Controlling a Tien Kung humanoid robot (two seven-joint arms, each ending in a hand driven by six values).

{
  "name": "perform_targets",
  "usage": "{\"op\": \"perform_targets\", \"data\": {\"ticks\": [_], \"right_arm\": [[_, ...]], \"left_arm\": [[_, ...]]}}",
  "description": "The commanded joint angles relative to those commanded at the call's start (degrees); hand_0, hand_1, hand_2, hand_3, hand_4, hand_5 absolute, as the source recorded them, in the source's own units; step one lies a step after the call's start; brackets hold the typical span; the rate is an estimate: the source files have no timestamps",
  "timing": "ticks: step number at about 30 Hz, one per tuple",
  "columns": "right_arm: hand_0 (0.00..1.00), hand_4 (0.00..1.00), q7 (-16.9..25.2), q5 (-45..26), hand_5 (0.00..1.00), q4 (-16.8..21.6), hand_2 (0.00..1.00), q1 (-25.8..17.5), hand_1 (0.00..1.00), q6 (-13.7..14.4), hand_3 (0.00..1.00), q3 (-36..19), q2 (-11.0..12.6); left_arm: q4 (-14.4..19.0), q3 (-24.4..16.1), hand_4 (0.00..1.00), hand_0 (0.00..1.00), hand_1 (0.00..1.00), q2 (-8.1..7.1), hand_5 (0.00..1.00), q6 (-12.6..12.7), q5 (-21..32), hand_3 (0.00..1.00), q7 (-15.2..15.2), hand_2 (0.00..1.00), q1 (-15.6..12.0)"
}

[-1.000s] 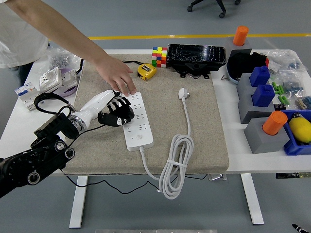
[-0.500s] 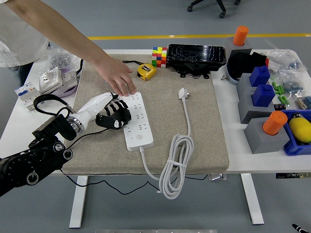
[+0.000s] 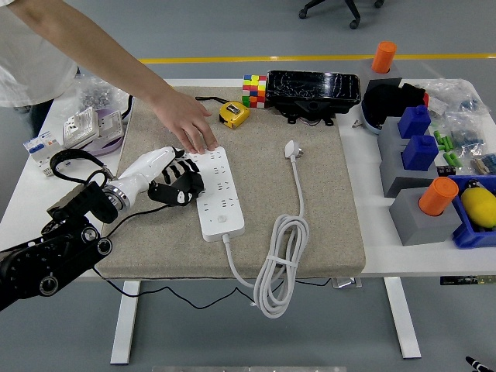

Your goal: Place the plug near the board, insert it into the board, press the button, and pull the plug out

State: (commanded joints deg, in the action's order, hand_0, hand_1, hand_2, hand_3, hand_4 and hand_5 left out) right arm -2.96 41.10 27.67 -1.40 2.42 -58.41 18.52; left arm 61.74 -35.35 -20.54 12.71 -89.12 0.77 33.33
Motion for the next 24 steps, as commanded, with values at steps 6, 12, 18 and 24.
{"op": "perform_targets", "data": {"ticks": [6,12,18,24], "right_arm": [[0.652,0.909,-0.02,0.01,0.508,-0.03,0.662,-0.09,0.662,-0.03,0.556,0.05,-0.01],[0.652,0.909,-0.01,0.04,0.506,0.04,0.662,0.01,0.662,-0.03,0.555,-0.04,-0.04],[0.653,0.909,-0.04,0.02,0.507,-0.01,0.661,-0.01,0.662,-0.02,0.555,-0.04,-0.02],[0.652,0.909,-0.03,0.02,0.507,0.04,0.662,-0.03,0.662,-0.02,0.556,-0.03,-0.05]], "left_arm": [[0.42,0.03,0.692,0.331,0.399,-0.25,0.002,-1.01,0.27,0.541,-0.35,0.489,-0.06],[0.16,-0.02,0.691,0.332,0.399,-0.24,0.002,-0.92,-0.97,0.54,0.29,0.487,0.01],[-0.01,-0.15,0.691,0.332,0.401,-0.31,0.002,-1.92,-0.37,0.54,0.8,0.486,0.04],[-0.17,-0.41,0.752,0.386,0.449,-0.26,0.002,-3.35,1.0,0.567,0.84,0.541,-0.11]]}}
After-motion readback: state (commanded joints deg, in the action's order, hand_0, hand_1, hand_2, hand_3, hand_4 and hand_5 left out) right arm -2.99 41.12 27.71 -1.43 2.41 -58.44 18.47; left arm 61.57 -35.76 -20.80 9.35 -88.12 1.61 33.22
